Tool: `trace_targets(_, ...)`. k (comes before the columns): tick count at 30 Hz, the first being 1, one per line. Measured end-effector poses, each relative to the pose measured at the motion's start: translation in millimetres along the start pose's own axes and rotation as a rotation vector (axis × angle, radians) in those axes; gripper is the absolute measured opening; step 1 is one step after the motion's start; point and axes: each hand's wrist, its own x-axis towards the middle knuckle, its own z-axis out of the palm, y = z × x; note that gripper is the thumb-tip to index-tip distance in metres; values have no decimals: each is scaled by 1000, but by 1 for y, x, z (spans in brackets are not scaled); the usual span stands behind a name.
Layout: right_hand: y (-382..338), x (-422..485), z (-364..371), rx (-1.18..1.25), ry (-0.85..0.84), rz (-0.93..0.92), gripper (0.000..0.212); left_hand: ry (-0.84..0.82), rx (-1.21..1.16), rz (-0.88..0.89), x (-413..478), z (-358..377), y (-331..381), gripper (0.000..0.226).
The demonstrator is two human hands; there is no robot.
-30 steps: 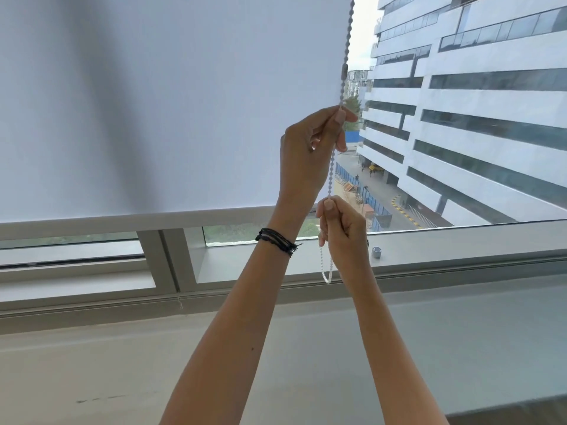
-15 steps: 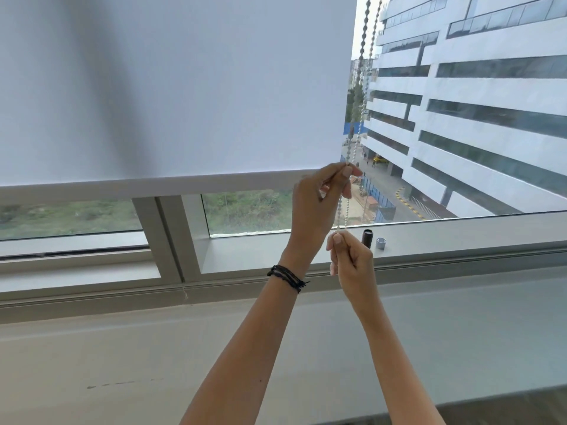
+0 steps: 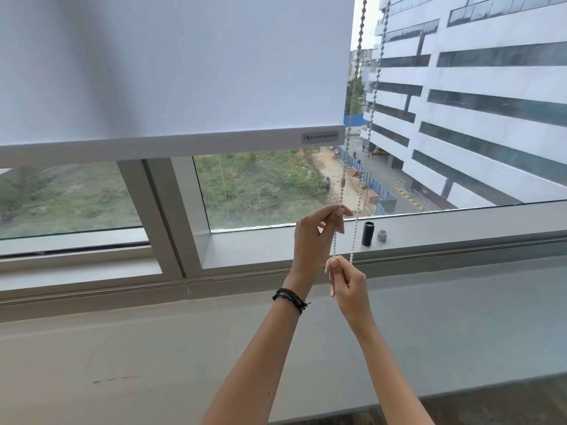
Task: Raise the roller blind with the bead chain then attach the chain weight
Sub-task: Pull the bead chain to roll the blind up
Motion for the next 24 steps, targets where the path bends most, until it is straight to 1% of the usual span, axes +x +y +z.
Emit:
trace_targets(3,5,-4,0,-15,-32,30,31,-5,11,-7,-5,-1,-6,21)
trace_targets(6,-1,-1,-1,52,-77,67,31,-10,24,2,-4,-5,-5,21)
trace_targets(7,-5,0,-2,71,-69,73,30,-13,27,1,-3,-6,-4,21)
trace_targets(10,-17,11,-5,144,33,110,25,-16,34,0,-3,-11,-4,20)
trace_targets(12,-27,24,-10,152,82,104,22,-7,33,-5,-4,-14,-4,20)
trace_targets(15,-49,45,-18,133,105,33,28,10,42,-27,-6,-19,-4,20)
trace_targets(21,-107,91,-22,144,115,-168,13,22,55,-25,-7,-25,-4,21)
trace_targets(22,-118,98,-22,134,116,-209,11,20,54,-22,-7,-25,-4,22)
trace_targets(24,-143,112,-20,132,116,-283,15,14,50,-21,-7,-26,-4,22)
